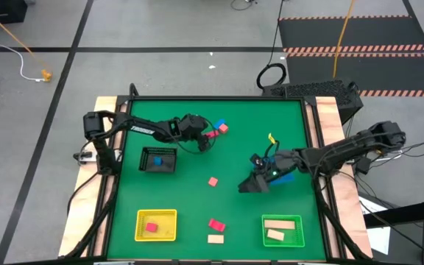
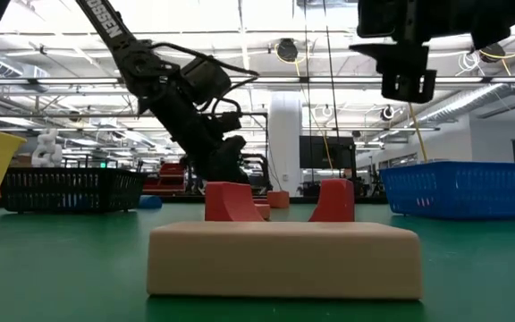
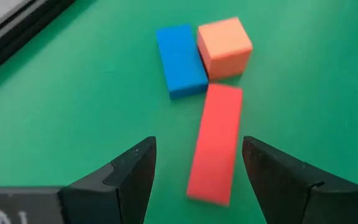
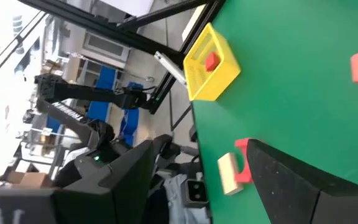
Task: Sort & place blocks by color
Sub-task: Put the top red block into the yellow bin
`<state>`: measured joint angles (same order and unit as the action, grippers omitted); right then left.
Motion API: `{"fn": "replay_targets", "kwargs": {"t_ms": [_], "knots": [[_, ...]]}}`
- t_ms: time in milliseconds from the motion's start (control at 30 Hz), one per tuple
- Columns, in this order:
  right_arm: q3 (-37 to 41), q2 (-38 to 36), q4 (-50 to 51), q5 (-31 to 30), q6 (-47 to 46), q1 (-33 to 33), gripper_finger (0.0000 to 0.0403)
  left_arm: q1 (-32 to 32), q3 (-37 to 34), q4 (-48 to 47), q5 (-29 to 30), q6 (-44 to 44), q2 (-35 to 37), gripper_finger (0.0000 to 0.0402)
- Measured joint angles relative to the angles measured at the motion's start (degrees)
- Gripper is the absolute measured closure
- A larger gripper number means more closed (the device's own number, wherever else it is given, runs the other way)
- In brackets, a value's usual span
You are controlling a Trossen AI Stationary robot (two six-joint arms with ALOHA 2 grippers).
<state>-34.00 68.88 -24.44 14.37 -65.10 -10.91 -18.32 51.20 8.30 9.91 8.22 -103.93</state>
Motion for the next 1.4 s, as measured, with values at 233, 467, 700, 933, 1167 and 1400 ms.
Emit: {"fn": "replay_targets", "kwargs": {"t_ms": [233,467,700,933,1167,1400], "knots": [[0.0,0.0,1.0,2.5,2.31,3.78,0.0156,-0.27,0.0,2.19,-1.51,0.73,-3.82,0.0163],[0.0,0.0,1.07,2.51,3.51,4.62,0.0156,-0.16,0.16,2.13,-1.22,2.63,-5.41,0.0173],[0.0,0.0,1.16,2.36,5.17,4.58,0.0156,1.12,0.11,2.46,-0.86,3.04,-5.08,0.0293],[0.0,0.0,1.18,2.17,9.11,4.58,0.0156,1.86,0.04,2.82,-0.7,5.46,-5.0,0.0293],[0.04,0.0,1.54,-1.63,14.03,4.66,0.0156,4.44,-0.15,0.37,-5.06,5.86,0.1,0.0293],[0.07,0.0,4.16,-7.72,21.93,7.53,0.0156,11.08,-0.08,-11.04,-13.52,4.83,9.28,0.0293]]}}
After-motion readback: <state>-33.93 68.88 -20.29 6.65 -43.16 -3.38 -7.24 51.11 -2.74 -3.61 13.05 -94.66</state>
